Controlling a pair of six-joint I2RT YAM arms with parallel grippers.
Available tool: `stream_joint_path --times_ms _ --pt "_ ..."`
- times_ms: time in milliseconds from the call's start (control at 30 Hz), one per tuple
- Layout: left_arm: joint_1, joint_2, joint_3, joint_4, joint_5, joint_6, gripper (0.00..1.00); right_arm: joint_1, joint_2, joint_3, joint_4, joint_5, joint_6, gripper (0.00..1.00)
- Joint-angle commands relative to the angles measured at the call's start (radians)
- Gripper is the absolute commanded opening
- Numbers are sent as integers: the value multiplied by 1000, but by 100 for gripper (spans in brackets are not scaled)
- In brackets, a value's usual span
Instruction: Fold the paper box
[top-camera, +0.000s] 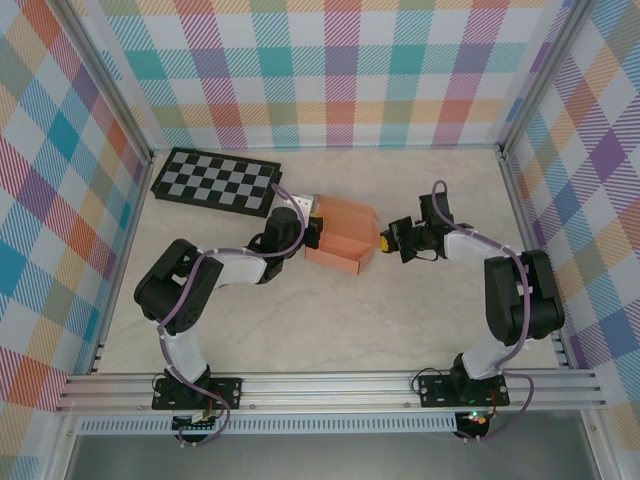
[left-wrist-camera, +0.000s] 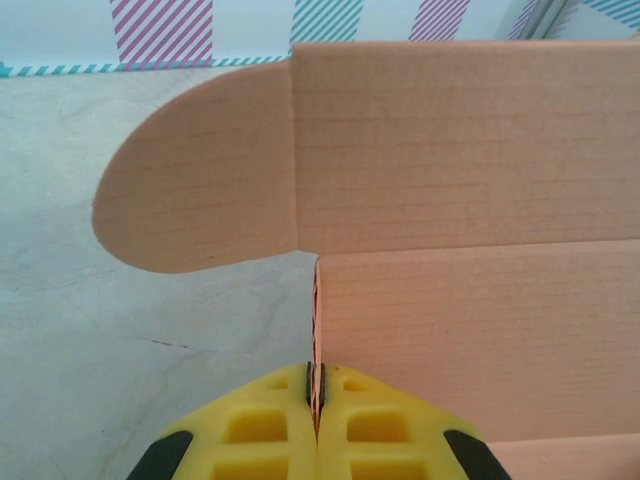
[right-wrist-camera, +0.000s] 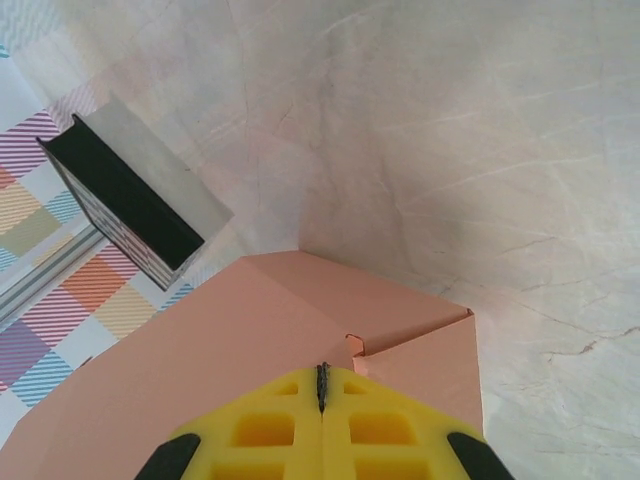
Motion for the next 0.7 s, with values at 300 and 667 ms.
stream_joint_path --times_ms 300,667 --pt "-14 -22 -28 -2 -25 2 3 3 -111 -5 -53 11 12 0" --pt "-17 -20 -19 -26 -40 5 3 5 -168 -36 -74 1 16 0"
